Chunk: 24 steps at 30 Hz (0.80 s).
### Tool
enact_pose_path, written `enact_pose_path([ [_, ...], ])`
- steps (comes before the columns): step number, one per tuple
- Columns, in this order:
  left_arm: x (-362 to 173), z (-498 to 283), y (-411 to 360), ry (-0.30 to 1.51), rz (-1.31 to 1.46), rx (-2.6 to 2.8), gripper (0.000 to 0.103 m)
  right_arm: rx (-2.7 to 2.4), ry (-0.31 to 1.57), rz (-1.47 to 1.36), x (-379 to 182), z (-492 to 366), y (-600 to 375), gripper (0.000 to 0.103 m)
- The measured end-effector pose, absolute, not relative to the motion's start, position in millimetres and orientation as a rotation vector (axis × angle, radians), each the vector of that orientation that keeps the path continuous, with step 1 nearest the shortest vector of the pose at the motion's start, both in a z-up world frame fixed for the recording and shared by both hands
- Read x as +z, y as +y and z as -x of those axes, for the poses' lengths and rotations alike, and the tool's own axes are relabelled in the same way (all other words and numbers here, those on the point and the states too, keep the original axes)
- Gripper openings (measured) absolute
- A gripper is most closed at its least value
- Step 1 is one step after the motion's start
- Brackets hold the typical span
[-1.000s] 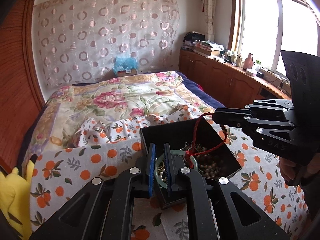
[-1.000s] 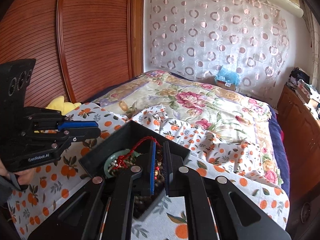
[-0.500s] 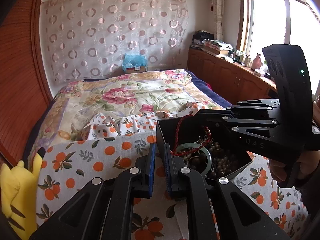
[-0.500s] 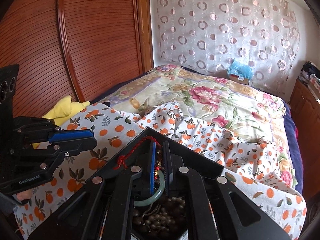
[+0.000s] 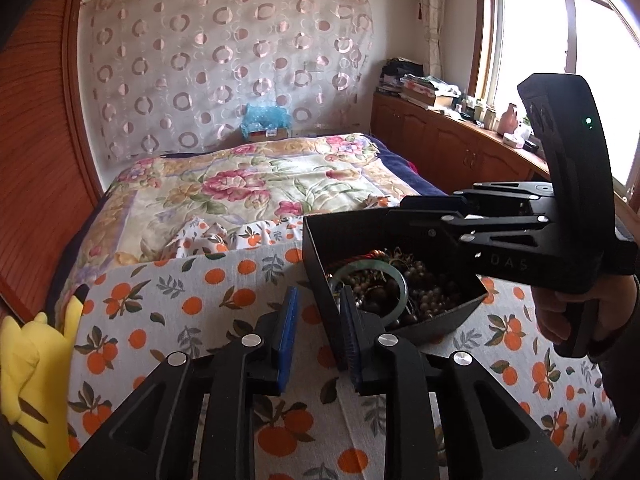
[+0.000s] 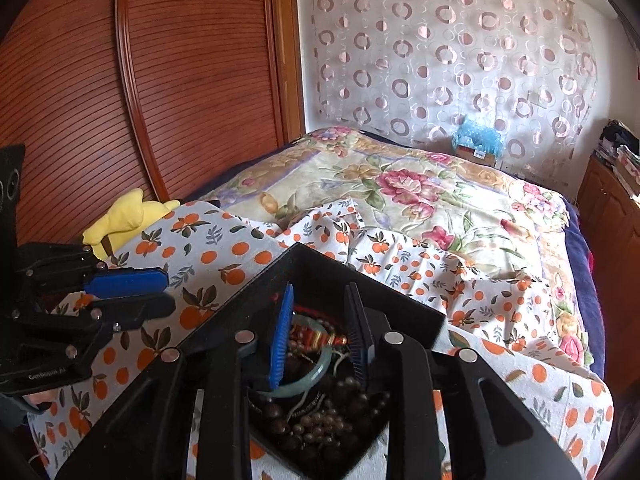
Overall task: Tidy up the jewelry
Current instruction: 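Carry the jade bangle and red bracelet into the black box and open both grippers, then move the left gripper to the green pendant necklace while the right moves to the gold charm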
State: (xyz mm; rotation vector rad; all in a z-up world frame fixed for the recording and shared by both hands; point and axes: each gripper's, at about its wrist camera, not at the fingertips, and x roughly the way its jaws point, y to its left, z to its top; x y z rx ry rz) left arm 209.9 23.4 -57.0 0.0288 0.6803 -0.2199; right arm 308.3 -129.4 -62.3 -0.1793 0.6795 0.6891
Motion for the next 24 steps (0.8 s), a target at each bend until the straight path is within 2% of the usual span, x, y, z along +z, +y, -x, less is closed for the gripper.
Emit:
enact_pose_path([
  [3, -59, -200, 21, 0.688, -0.025, -0.227, 0.022, 0.687, 0.661, 0.154, -59, -289, -143, 0.029],
  [5, -62, -191, 20, 0.693, -0.026, -0.232, 0.033, 0.686, 0.658, 0.137, -59, -272, -153, 0.029],
  [9, -69, -178, 16, 0.714, -0.033, -0.243, 0.041, 0.674, 0.671, 0.142, -65, -239, -170, 0.029],
  [14, -79, -164, 8, 0.747, -0.047, -0.263, 0.06, 0.664, 0.719, 0.171, -83, -197, -184, 0.029],
  [24, -97, -134, -10, 0.797, -0.062, -0.305, 0.06, 0.661, 0.817, 0.186, -124, -140, -193, 0.029],
])
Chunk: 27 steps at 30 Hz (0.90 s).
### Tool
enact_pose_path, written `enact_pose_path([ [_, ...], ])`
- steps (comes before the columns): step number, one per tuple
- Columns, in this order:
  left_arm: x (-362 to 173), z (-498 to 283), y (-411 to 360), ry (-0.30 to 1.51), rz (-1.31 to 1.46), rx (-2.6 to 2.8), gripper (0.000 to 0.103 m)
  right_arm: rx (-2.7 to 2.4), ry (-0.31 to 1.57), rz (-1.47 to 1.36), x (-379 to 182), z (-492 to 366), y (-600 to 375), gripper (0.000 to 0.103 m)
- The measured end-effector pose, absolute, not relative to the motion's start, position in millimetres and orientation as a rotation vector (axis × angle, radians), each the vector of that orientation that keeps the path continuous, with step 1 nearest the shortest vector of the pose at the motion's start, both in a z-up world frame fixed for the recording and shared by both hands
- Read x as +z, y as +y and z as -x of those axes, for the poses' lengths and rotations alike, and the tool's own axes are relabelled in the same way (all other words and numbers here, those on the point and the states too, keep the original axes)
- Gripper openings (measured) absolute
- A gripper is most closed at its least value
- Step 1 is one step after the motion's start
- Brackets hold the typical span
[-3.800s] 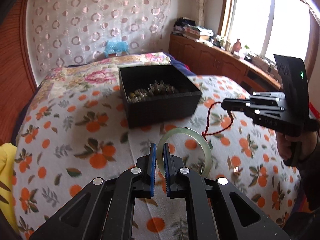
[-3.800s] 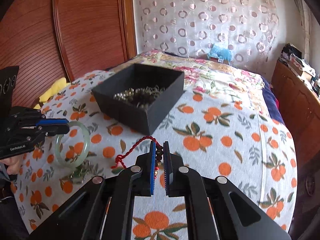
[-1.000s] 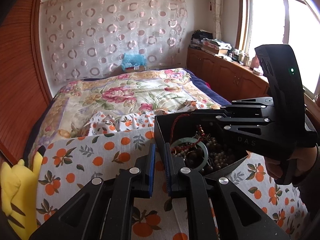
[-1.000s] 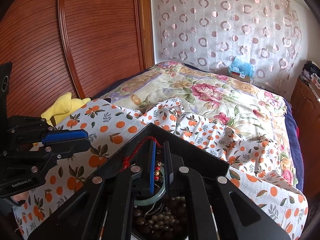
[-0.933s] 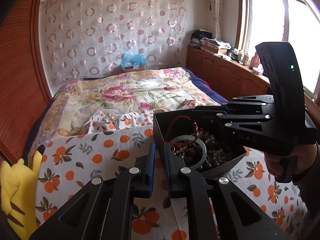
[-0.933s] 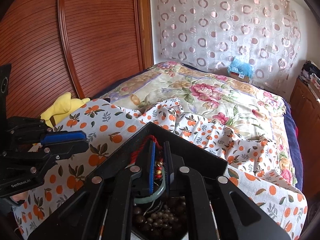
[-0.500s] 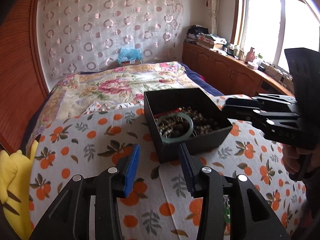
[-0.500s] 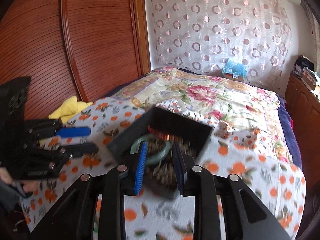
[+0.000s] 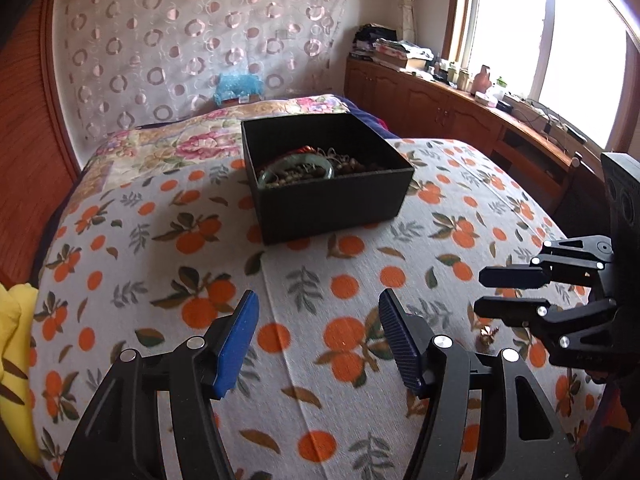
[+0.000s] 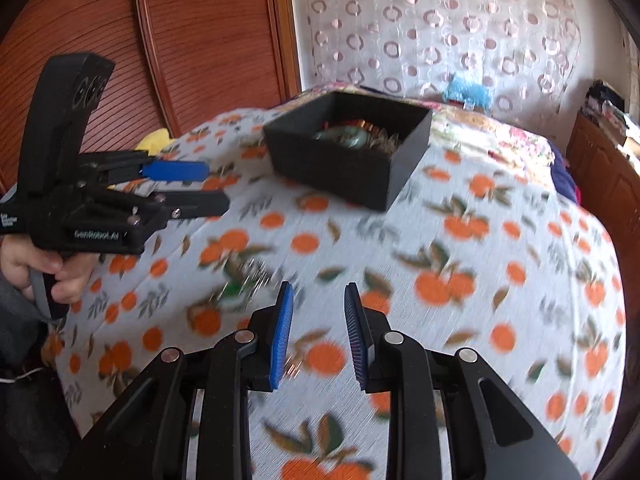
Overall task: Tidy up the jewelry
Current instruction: 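Move the left gripper to the green pendant necklace while the right moves to the gold charm, then grasp the green pendant necklace with the left gripper while the right grasps the gold charm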
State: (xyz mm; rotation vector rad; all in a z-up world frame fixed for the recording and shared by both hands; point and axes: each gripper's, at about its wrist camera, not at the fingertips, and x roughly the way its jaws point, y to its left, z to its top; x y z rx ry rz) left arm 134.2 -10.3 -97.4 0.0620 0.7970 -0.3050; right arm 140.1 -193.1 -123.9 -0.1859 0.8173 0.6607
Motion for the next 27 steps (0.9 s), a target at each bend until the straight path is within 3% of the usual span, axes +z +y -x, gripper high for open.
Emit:
enact_pose_path([
  [14, -114, -120, -31, 0.847, -0.079, -0.338, 0.06, 0.662, 0.848, 0.284, -137, -119, -185, 0.028],
  [15, -115, -120, -32, 0.85, -0.081, -0.341, 0.06, 0.657, 0.842, 0.297, -138, -118, -184, 0.027],
  [16, -115, -119, -34, 0.853, -0.083, -0.345, 0.06, 0.651, 0.837, 0.311, -138, -117, -183, 0.017],
  [21, -117, -117, -45, 0.856, -0.088, -0.387, 0.059, 0.636, 0.836, 0.298, -136, -121, -194, 0.016],
  [27, -122, -116, -57, 0.87, -0.115, -0.414, 0.035, 0.618, 0.824, 0.257, -135, -126, -206, 0.016],
])
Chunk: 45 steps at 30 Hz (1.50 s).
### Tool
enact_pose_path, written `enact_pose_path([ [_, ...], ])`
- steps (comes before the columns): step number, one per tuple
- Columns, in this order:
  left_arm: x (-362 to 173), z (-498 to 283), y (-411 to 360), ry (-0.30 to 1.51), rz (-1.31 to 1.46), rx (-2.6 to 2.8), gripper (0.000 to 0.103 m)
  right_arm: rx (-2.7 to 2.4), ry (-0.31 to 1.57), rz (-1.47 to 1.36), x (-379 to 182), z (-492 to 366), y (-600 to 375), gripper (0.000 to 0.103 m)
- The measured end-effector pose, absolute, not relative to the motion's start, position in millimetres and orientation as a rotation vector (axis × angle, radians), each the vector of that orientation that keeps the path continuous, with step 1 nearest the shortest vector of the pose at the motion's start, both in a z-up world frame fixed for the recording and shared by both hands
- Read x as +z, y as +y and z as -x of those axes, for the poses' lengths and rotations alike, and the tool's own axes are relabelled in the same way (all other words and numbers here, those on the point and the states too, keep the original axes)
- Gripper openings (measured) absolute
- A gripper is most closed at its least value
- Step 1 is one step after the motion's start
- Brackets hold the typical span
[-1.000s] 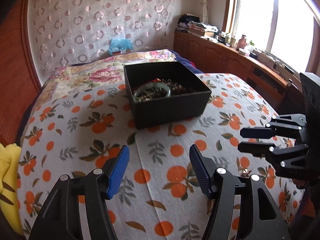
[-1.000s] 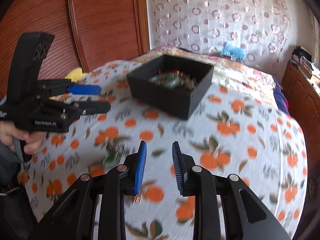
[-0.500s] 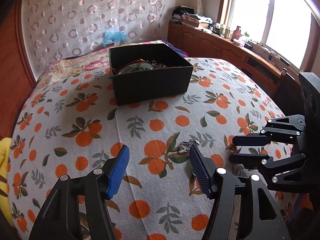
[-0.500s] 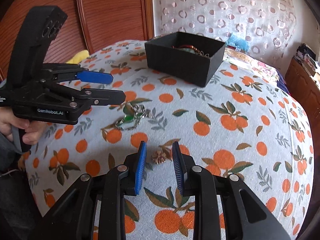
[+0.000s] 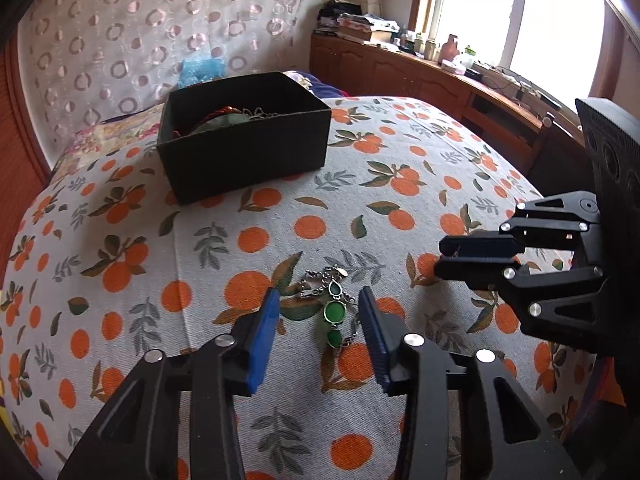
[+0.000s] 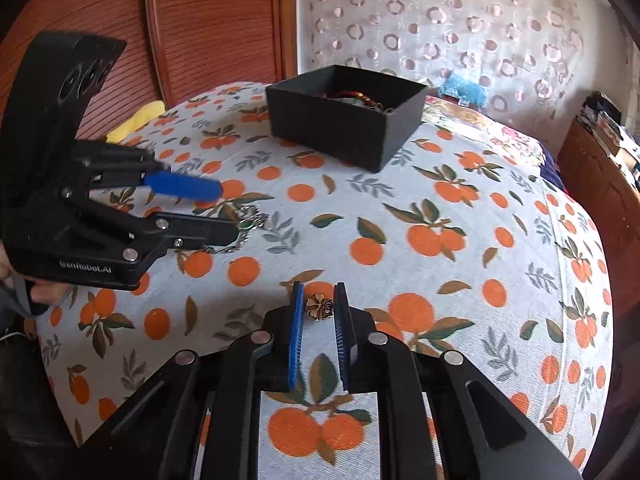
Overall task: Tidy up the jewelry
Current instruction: 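Grasp the green pendant necklace with the left gripper while the right grasps the gold charm, then lower the necklace and charm into the black box and open both grippers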
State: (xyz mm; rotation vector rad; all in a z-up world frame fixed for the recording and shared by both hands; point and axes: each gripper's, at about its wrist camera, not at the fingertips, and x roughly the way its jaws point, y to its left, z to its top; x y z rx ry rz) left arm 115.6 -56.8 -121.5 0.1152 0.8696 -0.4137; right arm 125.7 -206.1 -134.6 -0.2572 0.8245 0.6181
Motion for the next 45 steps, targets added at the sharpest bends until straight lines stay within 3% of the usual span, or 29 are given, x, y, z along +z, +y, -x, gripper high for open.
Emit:
enact_pose_path([
  [4, -123, -114, -62, 0.863, -0.14, -0.408, 0.026, 0.62, 0.82, 0.254, -134, -127, -209, 0.016],
  [7, -124, -114, -63, 0.861, -0.145, -0.41, 0.01, 0.625, 0.818, 0.25, -133, -128, -208, 0.016],
  [45, -24, -183, -5, 0.619, -0.072, -0.283, 0.01, 0.694, 0.666, 0.231, -67, -233, -169, 0.016],
])
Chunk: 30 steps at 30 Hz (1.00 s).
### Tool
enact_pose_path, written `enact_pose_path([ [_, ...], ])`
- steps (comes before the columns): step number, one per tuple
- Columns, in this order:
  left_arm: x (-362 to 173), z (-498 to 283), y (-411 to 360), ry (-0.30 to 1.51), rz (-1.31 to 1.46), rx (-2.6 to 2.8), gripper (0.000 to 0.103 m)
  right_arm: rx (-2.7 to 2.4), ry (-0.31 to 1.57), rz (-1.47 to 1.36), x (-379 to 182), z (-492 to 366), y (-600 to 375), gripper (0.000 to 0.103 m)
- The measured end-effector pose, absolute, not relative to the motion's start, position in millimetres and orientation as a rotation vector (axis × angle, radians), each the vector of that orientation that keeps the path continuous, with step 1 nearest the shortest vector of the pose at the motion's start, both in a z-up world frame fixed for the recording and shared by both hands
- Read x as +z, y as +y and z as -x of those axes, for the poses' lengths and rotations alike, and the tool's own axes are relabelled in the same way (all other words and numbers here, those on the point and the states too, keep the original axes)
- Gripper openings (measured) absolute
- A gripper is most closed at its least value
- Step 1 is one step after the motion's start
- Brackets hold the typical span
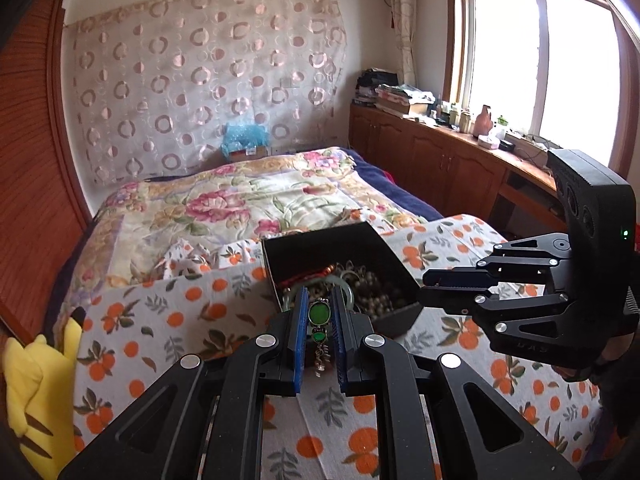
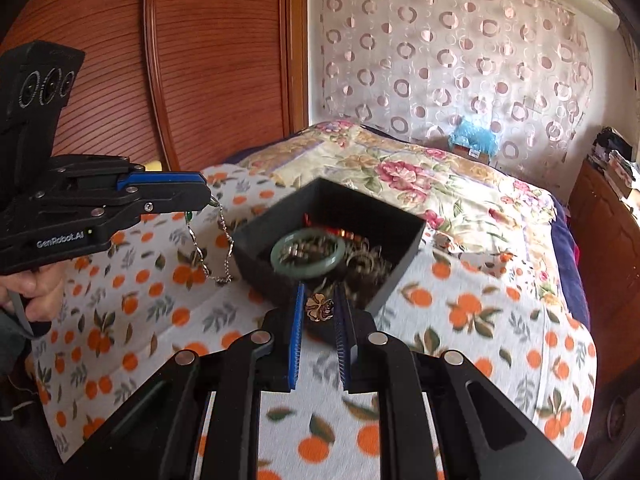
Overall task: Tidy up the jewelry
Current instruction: 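Lower the necklace and charm into the black box and open both grippers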
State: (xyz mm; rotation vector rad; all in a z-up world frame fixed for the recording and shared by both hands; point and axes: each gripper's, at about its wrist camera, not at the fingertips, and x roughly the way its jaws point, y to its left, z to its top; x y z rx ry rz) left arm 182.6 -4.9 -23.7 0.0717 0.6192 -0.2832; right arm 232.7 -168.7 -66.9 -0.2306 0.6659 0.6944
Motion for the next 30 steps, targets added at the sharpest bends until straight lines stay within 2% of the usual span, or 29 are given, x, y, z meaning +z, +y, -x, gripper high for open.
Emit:
enact_pose_path([
  [18, 2, -218, -6, 0.566, -0.061, -0.28, 0.011, 0.701, 0.694, 0.188, -81, -273, -152, 0.017],
  [30, -16, -263, -18, 0.63, -0.074, -0.288, 0.01, 0.693, 0.7, 0.161, -85, -273, -154, 0.019],
])
